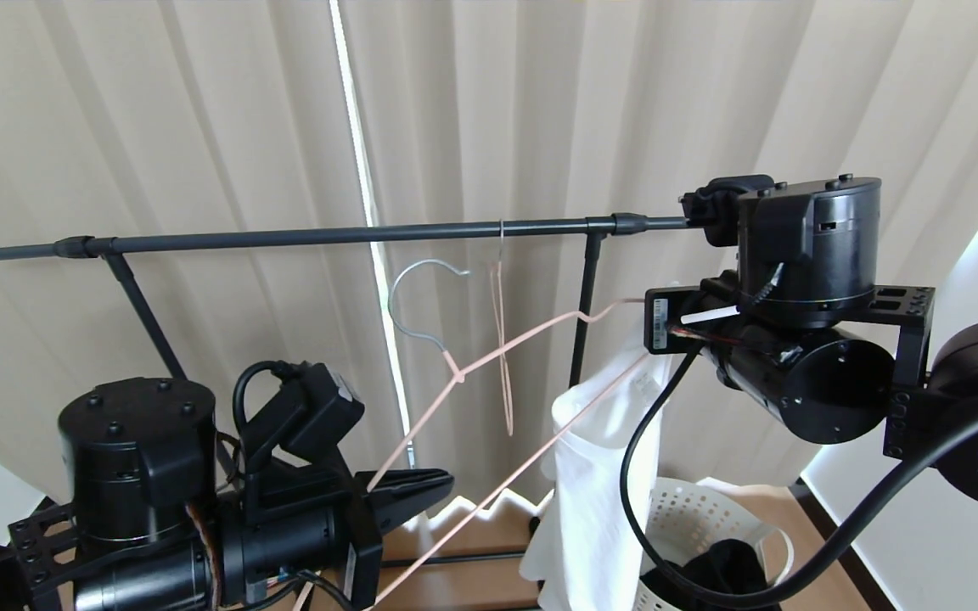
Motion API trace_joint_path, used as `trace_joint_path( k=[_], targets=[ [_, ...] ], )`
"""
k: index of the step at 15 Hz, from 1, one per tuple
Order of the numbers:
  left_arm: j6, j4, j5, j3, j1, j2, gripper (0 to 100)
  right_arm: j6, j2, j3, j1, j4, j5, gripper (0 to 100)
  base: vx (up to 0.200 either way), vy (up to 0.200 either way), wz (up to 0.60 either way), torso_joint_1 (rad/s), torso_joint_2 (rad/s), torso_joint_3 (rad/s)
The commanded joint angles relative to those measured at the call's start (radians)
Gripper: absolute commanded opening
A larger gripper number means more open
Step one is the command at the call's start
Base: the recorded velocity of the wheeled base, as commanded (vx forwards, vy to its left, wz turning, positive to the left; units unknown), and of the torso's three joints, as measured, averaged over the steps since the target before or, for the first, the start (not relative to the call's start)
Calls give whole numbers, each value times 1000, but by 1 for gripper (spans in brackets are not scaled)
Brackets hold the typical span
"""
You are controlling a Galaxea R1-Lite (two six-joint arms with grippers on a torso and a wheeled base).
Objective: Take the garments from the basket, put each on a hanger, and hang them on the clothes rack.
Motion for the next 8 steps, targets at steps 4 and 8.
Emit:
trace_joint_path(
  k=[4, 8],
  targets=[
    [-3, -4, 73, -42, -16, 60, 0, -4, 0, 2, 16, -1, -20, 0, 0, 0, 0, 0, 0, 0],
    [-3, -67, 131, -63, -34, 116, 0, -22, 1, 5, 16, -1, -69, 0, 0, 0, 0, 0, 0, 0]
  ],
)
